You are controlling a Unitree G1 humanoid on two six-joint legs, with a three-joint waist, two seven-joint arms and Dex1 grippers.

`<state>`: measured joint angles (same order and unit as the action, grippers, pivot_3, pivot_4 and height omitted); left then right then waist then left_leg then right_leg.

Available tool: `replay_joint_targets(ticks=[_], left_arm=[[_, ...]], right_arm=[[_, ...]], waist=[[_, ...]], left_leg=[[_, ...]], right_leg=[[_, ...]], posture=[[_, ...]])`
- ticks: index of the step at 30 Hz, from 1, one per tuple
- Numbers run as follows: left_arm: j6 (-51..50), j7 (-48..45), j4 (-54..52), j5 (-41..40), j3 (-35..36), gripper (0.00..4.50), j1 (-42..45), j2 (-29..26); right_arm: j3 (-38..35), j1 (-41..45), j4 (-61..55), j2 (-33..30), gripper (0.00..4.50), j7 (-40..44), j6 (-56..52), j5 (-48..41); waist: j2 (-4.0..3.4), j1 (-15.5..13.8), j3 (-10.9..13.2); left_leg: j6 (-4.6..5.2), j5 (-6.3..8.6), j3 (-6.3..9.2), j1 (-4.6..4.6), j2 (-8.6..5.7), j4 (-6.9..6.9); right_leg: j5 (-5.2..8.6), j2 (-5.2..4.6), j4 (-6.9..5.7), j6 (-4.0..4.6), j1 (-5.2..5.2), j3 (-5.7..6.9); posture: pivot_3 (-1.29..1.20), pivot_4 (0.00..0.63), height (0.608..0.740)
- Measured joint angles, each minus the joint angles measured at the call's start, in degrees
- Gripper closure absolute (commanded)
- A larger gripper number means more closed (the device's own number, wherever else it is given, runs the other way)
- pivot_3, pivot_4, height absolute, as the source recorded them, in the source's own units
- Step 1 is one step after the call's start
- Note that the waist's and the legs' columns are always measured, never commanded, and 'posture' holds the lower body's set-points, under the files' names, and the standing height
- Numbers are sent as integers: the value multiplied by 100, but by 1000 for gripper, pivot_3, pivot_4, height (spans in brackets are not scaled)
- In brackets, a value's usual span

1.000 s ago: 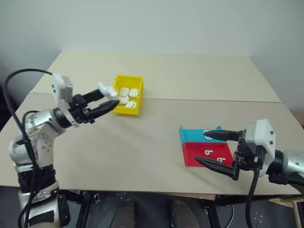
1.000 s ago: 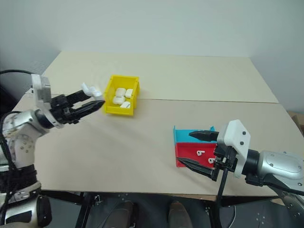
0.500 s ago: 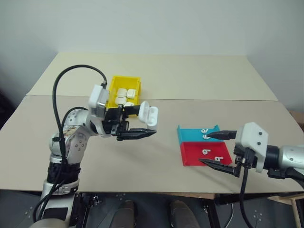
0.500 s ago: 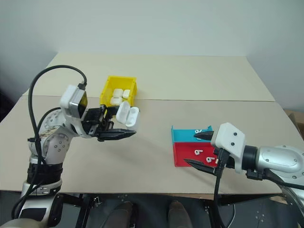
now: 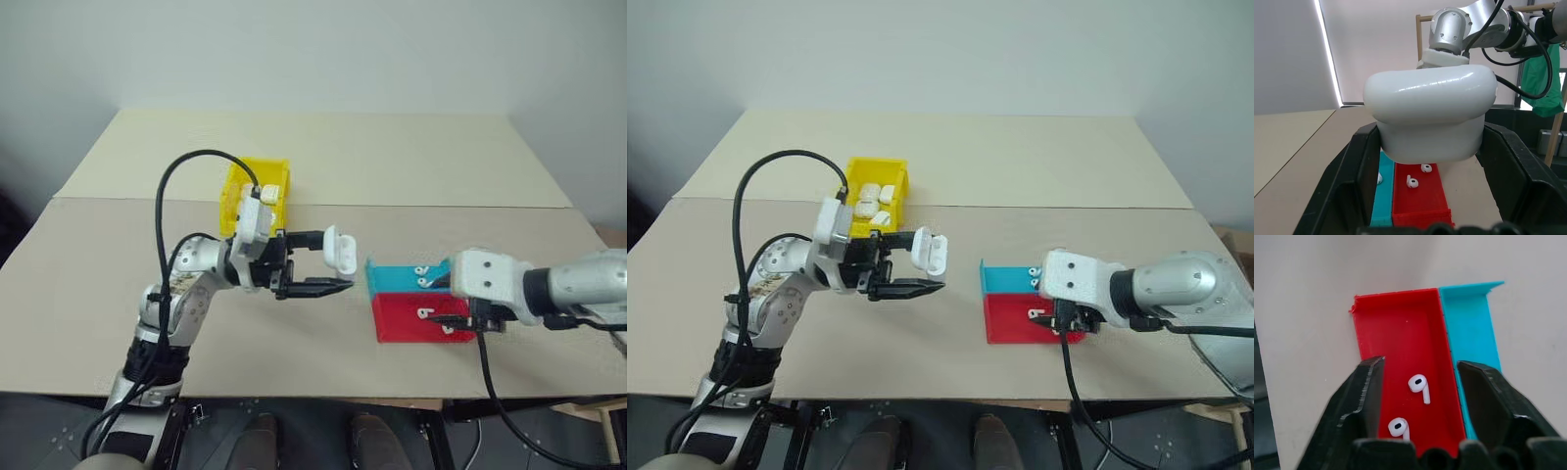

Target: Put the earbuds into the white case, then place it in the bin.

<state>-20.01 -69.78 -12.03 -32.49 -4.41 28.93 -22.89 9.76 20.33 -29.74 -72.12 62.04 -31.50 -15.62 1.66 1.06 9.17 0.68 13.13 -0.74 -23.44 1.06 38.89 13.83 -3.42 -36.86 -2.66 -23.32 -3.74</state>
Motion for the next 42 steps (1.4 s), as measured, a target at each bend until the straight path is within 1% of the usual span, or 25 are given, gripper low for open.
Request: replay_joint_targets(ticks=[2,5,9,14,19,27,33,35,36,39,42], left_arm=[[-1,179,-144,-5,-60,1737,-80,81],[-14,354,-327,-48,-100,1737,-143,113],[-22,535,-501,-65,-159,1737,-264,123],[-25,674,-617,-138,-190,1737,-301,124],[-24,755,-622,-141,-207,1737,-311,96],[-24,845,-740,-149,-209,1737,-412,50],[-24,876,-743,-150,-209,1737,-413,3],[-24,894,-747,-151,-209,1737,-414,-10],[-24,900,-753,-152,-209,1737,-415,-10],[-24,911,-777,-162,-209,1737,-416,-10],[-24,915,-804,-162,-209,1737,-416,-13]], right_arm=[[565,422,398,210,2358,238,221,528],[1125,755,893,439,2358,583,494,1047],[1414,1067,1397,673,2358,1065,1012,1454],[1642,1235,1950,940,2358,1341,1559,1934],[1669,1325,2342,1141,2358,1509,1969,2325],[1669,1408,2727,1484,2358,1683,2284,2580],[1657,1426,2809,1533,2358,1758,2406,2669],[1654,1425,2821,1545,2787,1768,2419,2681],[1654,1424,2834,1553,2932,1770,2433,2684],[1641,1423,2870,1584,3818,1770,2486,2687],[1629,1410,2869,1595,3876,1762,2489,2709]], waist=[[0,-7,0],[0,-18,1],[-3,-29,2],[-3,-31,2],[-4,-25,3],[-4,-21,3],[-4,-23,3],[-4,-24,3],[-4,-23,3],[-4,-23,3],[-4,-24,3]], left_leg=[[0,0,-3,10,0,0],[0,0,-7,7,-1,-3],[0,0,0,5,-2,-4],[0,0,-1,11,-2,-4],[0,0,-1,11,-2,-6],[-1,0,2,14,-2,-5],[0,0,2,16,-2,-6],[-1,0,2,16,-2,-6],[-1,0,2,16,-2,-6],[-1,0,1,18,-1,-6],[-1,0,1,20,-2,-6]], right_leg=[[0,0,1,0,11,0],[0,-1,3,0,7,-1],[0,-2,5,-1,6,-2],[0,-2,2,0,9,-2],[0,-1,2,0,8,-2],[0,-2,0,0,9,-3],[0,-1,1,1,11,-3],[0,-1,1,1,11,-2],[0,-1,1,1,11,-2],[0,-1,1,1,14,-3],[0,-1,2,1,17,-2]], posture=[[0,150,740],[0,150,740],[0,150,740],[0,150,740],[0,150,740],[0,150,740],[0,150,740],[0,150,740],[0,150,740],[0,150,740],[0,150,740]])
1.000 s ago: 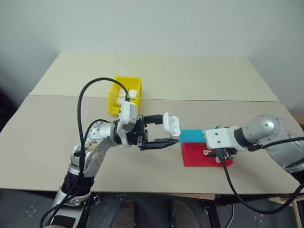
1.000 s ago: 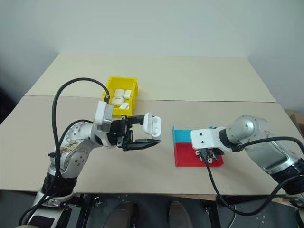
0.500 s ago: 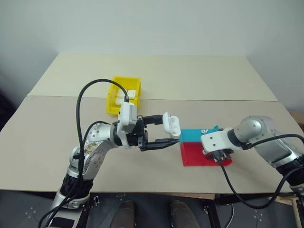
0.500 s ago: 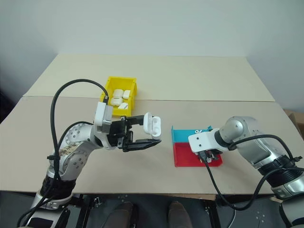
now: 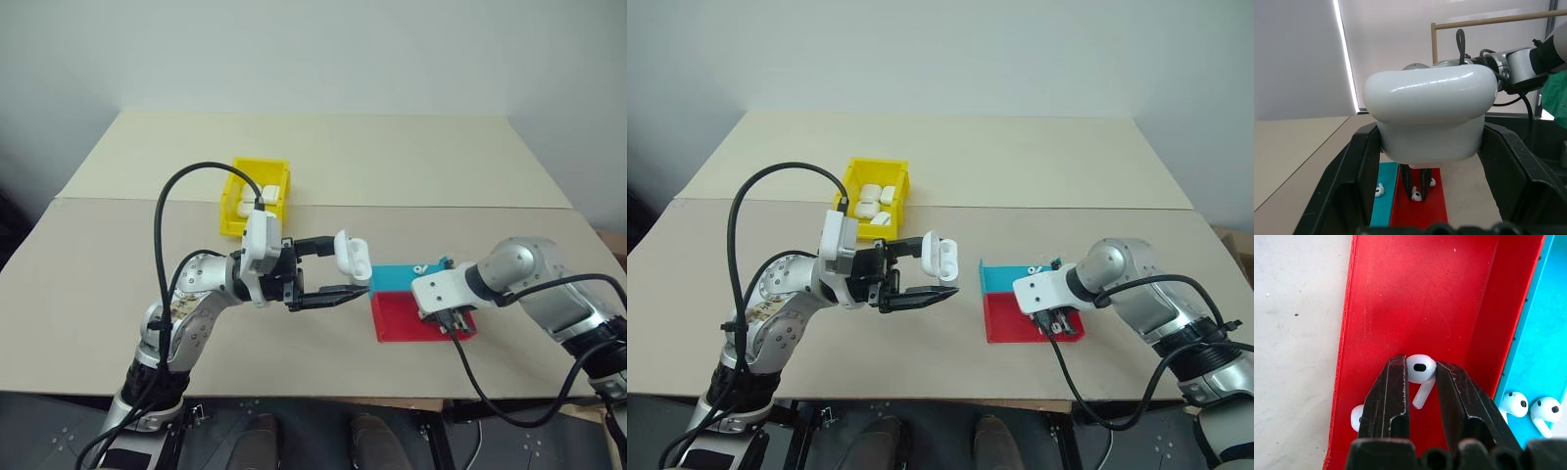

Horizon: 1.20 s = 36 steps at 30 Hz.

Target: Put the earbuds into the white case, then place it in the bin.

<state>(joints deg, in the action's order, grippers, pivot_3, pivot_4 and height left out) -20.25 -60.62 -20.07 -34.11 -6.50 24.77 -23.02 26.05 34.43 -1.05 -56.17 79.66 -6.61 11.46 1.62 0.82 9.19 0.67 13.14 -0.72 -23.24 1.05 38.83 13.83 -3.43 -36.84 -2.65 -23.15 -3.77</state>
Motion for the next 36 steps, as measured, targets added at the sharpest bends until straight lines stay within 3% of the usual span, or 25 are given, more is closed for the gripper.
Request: replay_joint_targets(ticks=[7,13,16,23,27,36], left_arm=[[-4,-28,-31,-18,-1,1737,1,-39],[-6,-92,60,-71,-23,1737,116,-40],[-6,-159,158,-106,-11,1737,203,-52],[-15,-341,542,-194,-20,1737,497,-41],[-129,-383,730,-192,-94,1737,584,-25],[-132,-397,883,-175,-93,1737,717,-24]], right_arm=[[-395,-401,-310,26,3876,-222,-290,-80],[-1934,-791,-1338,517,3876,-875,-1427,-1289],[-3088,-918,-2084,1358,3876,-1752,-1933,-2100],[-4414,-635,-3291,2944,3876,-3734,-3665,-4292],[-4444,-826,-4051,3155,3876,-4389,-4285,-5467],[-4064,-1211,-4352,2898,3876,-5001,-4470,-6054]], waist=[[0,-2,0],[-1,-6,3],[-1,-10,3],[-4,-6,3],[-5,-4,4],[-5,20,4]], left_leg=[[0,0,1,-1,0,-1],[0,0,29,-4,-1,-4],[-1,0,36,-6,-2,-6],[0,0,39,-6,-2,-10],[0,0,40,-9,-2,-13],[0,0,38,-7,-2,-16]], right_leg=[[0,0,0,0,0,1],[0,0,-1,0,-4,-2],[0,0,2,-1,-1,2],[0,0,1,0,-3,2],[0,-1,3,-1,-6,3],[1,2,5,1,-7,2]], posture=[[0,150,740],[0,150,740],[0,150,740],[0,150,740],[0,150,740],[0,150,740]])
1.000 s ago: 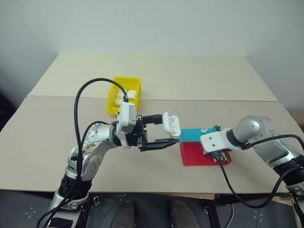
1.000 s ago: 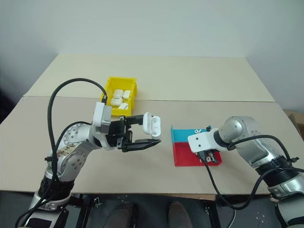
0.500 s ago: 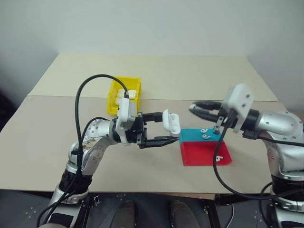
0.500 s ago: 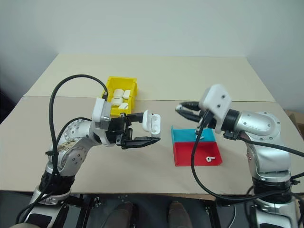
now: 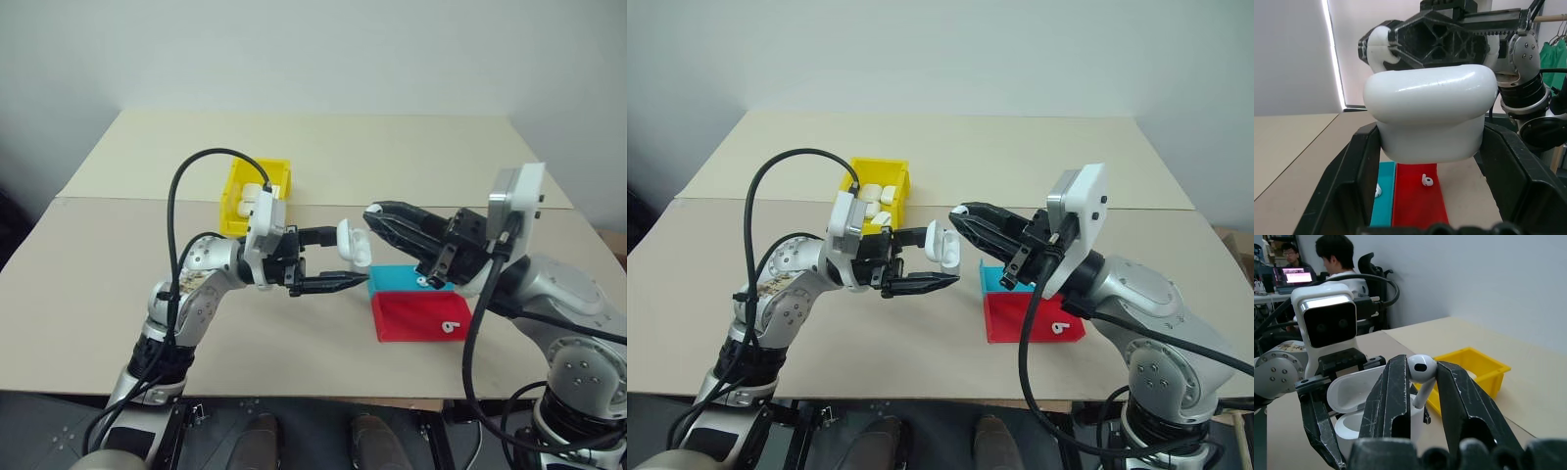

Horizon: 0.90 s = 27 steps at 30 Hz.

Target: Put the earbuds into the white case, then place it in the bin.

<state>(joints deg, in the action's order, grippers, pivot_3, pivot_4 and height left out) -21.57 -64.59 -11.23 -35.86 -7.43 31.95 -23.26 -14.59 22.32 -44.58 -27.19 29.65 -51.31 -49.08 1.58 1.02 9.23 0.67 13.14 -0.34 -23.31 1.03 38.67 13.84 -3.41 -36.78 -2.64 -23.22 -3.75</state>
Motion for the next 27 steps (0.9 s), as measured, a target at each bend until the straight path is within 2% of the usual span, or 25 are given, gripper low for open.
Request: replay_joint_targets(ticks=[17,27], left_arm=[[-49,-7,7,13,-39,1737,-1,-45],[-44,-19,86,204,-57,1737,-7,-93]], right_arm=[[564,-138,73,-414,3876,2,578,201],[655,-416,92,-868,587,292,868,277]], waist=[[1,-11,0],[1,-17,1]], left_leg=[[0,0,0,-3,-1,0],[0,0,0,-5,0,0]], right_leg=[[1,-1,3,-1,-1,0],[1,-1,5,-2,-1,1]], posture=[[0,150,740],[0,150,740]])
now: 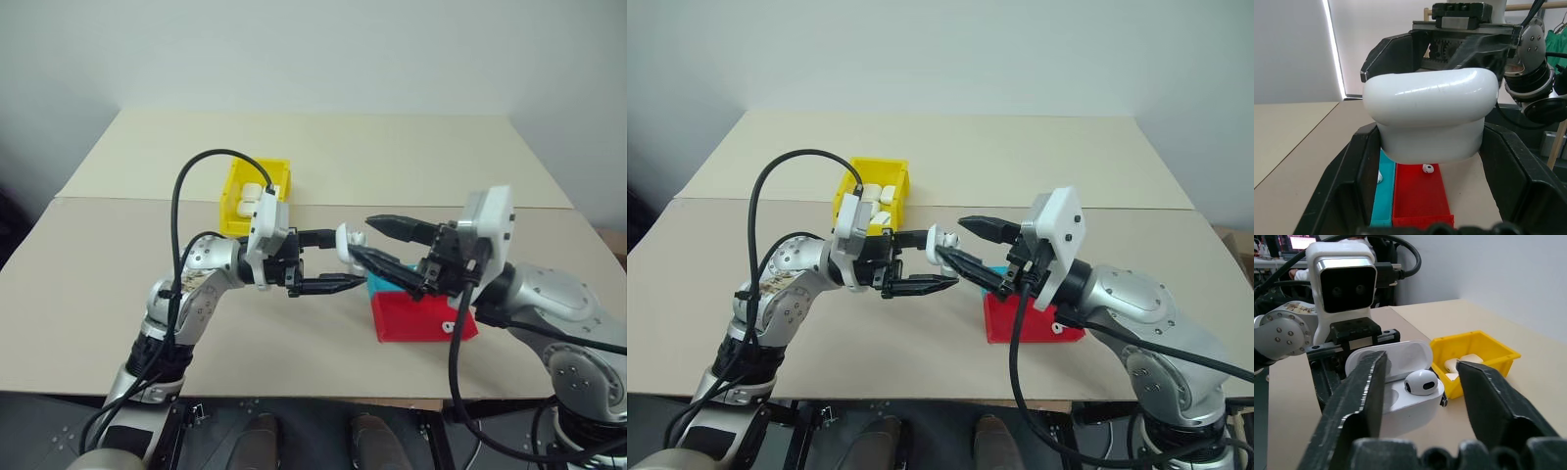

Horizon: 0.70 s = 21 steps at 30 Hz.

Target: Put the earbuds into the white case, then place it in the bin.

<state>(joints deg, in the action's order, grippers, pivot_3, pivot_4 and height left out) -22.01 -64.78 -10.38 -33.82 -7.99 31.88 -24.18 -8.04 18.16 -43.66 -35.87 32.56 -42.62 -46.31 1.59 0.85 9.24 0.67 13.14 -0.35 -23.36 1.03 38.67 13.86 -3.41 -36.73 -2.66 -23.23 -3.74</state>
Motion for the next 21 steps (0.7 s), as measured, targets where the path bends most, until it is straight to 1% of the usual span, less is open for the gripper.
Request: replay_joint_targets(ticks=[1,6,8,10,11,14,15,17,20,21], left_arm=[[7,-4,4,7,1,1737,0,1],[61,1,2,6,19,1737,0,32],[63,3,-16,1,29,1737,-3,33],[71,4,-25,-1,61,1737,-43,32],[78,4,-31,0,69,1737,-67,34],[122,20,-58,5,72,1737,-128,81],[138,56,-62,9,77,1737,-140,94],[182,119,-117,9,82,1737,-162,134],[203,178,-220,9,112,1737,-245,122],[209,208,-255,9,115,1737,-294,122]], right_arm=[[-26,-27,27,-49,252,8,33,-3],[-203,59,277,-204,252,126,56,-76],[-357,232,605,-416,252,225,111,-12],[-336,627,1205,-743,252,503,317,297],[-191,929,1610,-959,252,698,513,587],[610,1765,3001,-1594,252,1432,1282,1814],[1141,2094,3492,-1759,252,1729,1563,2370],[1984,2543,4320,-1856,252,2200,2004,3267],[2902,3048,5403,-1825,252,3050,2815,4181],[3113,3246,5755,-1787,420,3328,3095,4412]], waist=[[0,-1,0],[1,4,1],[1,-1,1],[-2,7,3],[-4,21,4],[-4,21,4],[-7,30,6],[-6,39,7],[-16,31,16],[-18,35,18]], left_leg=[[0,0,-1,-1,-1,0],[0,0,-1,0,0,0],[0,0,-4,0,-1,0],[0,0,-19,1,-1,0],[0,0,-36,5,-1,1],[0,0,-50,5,4,-8],[0,0,-54,6,4,-10],[0,0,-58,-1,3,-13],[0,0,-63,-18,0,-15],[0,0,-69,-27,0,-14]], right_leg=[[0,-1,0,0,-1,0],[0,0,1,0,0,0],[0,-1,2,0,1,-1],[0,-1,3,0,0,-4],[0,-1,4,0,1,-6],[3,4,8,6,-2,-1],[4,3,7,6,-6,-4],[3,2,9,6,-13,-7],[2,-2,9,4,-30,-12],[1,-3,9,2,-42,-18]], posture=[[0,150,740],[0,150,740],[0,150,740],[0,150,740],[0,150,740],[0,150,740],[0,150,740],[0,150,740],[0,150,740],[0,150,740]])
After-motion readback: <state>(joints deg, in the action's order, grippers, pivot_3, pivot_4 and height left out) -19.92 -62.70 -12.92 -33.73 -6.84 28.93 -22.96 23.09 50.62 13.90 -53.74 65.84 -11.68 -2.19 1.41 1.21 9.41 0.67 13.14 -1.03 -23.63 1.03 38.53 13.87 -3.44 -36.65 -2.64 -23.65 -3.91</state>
